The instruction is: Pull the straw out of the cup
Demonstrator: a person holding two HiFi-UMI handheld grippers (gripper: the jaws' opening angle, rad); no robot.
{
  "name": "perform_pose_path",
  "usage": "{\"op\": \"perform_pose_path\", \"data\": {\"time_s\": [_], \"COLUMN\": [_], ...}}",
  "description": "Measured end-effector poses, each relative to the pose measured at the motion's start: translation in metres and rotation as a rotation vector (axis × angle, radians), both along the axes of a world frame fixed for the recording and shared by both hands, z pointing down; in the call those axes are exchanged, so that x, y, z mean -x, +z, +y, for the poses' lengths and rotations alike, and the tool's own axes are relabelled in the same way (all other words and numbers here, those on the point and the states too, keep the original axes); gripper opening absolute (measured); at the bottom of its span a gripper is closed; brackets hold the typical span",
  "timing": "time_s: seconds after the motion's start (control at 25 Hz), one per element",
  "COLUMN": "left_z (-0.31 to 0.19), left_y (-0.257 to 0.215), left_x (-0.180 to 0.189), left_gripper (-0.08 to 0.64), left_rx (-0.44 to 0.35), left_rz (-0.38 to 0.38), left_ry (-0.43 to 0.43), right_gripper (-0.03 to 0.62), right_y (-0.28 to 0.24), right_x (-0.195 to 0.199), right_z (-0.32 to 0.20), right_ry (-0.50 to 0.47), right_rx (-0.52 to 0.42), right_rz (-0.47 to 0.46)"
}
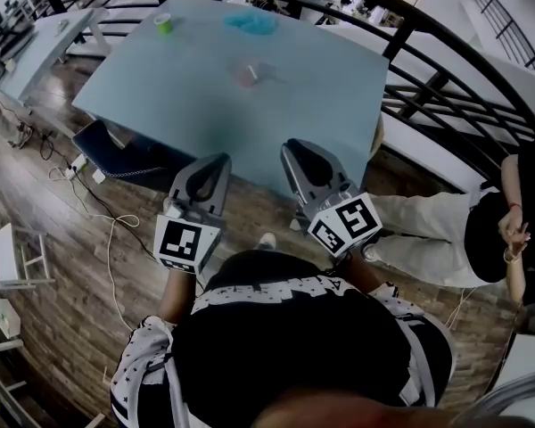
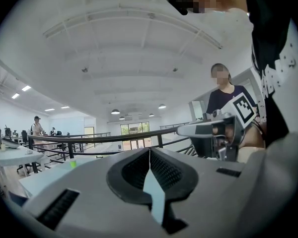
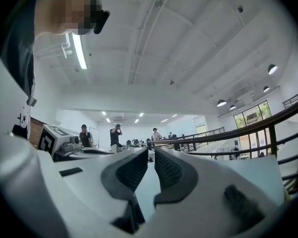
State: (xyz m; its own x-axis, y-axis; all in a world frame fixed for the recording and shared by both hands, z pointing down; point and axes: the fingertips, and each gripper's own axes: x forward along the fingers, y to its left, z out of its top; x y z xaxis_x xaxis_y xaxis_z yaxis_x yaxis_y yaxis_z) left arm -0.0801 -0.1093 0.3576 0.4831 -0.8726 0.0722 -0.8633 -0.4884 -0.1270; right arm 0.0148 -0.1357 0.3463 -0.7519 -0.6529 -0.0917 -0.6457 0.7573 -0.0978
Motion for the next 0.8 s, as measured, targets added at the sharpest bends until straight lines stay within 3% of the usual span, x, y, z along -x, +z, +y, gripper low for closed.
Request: {"op": "perform_pose_path", "data": {"time_s": [0.4,0.8], "left_z": [-0.007,0.014], "left_y": [-0.003,0.005], "left_x": [-0.01,0.013], "left_gripper": [0.014,0.014], "left_rx": [-0.02,0.004], "left_rz": [-0.019,-0.002], "left_ry": [0.004,-0.039], "right_gripper": [0.031,0.031], "right_y": [0.003,0.01], "right_x": [-0.004,0.02], "right_z": [-0.011,0.005], "right_ry": [-0.01,-0.043], "right_rx": [-0.015,-0.001], "right_rz": [-0.022,-0.012]}}
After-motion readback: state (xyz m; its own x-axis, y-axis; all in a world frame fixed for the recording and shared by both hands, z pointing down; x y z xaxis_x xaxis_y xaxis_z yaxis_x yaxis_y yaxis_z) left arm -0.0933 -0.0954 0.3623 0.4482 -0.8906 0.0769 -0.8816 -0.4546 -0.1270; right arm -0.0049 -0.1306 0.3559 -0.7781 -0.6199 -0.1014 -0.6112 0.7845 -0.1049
